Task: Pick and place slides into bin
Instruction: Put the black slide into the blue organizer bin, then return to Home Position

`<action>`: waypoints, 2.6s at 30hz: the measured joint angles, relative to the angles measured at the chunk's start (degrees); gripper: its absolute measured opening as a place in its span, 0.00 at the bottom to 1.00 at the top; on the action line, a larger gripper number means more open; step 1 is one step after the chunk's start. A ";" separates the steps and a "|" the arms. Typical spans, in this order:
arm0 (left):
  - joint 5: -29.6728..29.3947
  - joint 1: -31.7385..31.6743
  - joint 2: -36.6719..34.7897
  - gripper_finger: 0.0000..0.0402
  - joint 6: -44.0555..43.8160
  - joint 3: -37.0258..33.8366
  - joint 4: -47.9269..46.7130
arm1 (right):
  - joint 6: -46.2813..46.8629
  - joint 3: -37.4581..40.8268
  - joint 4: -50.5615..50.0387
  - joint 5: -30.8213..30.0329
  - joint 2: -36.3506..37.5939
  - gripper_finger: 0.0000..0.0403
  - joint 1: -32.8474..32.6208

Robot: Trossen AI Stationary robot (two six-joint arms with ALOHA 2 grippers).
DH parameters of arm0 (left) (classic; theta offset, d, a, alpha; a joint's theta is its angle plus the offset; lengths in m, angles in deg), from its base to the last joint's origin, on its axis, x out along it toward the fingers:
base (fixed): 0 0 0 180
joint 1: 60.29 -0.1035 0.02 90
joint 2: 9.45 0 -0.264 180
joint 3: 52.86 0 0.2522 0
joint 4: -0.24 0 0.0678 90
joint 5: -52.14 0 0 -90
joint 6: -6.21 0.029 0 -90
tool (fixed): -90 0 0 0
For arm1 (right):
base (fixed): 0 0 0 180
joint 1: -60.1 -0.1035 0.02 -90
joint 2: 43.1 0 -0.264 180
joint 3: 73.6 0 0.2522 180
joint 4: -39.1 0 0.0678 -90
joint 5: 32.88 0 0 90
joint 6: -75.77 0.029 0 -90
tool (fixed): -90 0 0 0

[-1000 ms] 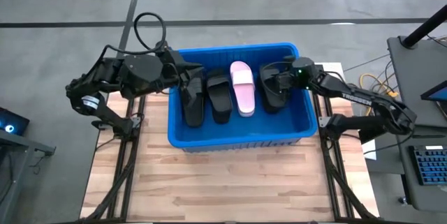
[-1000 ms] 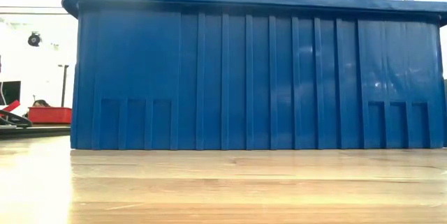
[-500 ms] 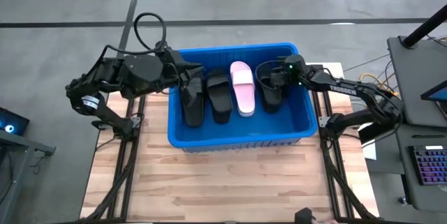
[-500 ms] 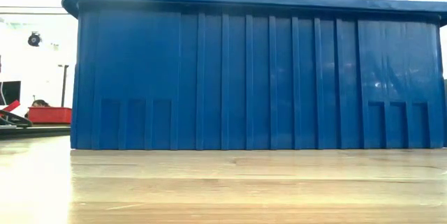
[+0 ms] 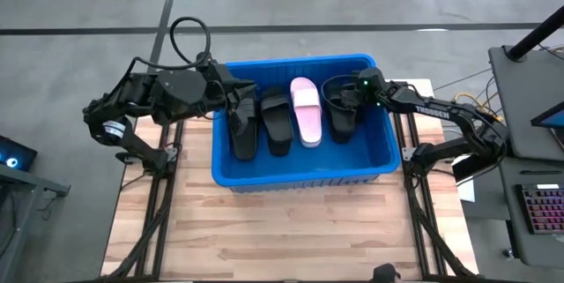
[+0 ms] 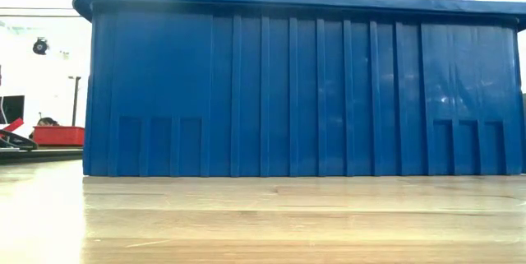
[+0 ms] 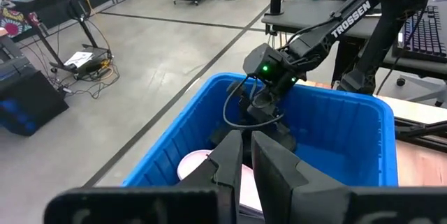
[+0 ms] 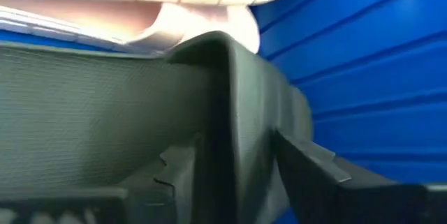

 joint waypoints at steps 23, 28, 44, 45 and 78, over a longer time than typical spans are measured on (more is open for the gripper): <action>0.33 0.00 0.04 0.05 2.86 0.00 -0.26 | 17.27 -3.80 -17.94 3.29 9.80 0.59 -3.59; 0.36 0.00 0.04 0.05 2.82 0.00 0.32 | 42.53 -10.30 -15.48 35.75 11.56 0.53 -3.75; 0.37 0.00 0.04 0.05 2.45 0.00 0.37 | 58.46 2.91 -5.90 -8.59 53.25 0.03 -39.33; 0.39 0.00 0.04 0.05 2.47 -0.01 0.37 | 59.48 4.29 -7.99 -10.79 55.28 0.03 -41.21; 8.51 0.00 -1.84 0.05 6.39 -11.88 11.46 | 53.73 40.19 36.72 -13.57 73.43 0.02 -49.31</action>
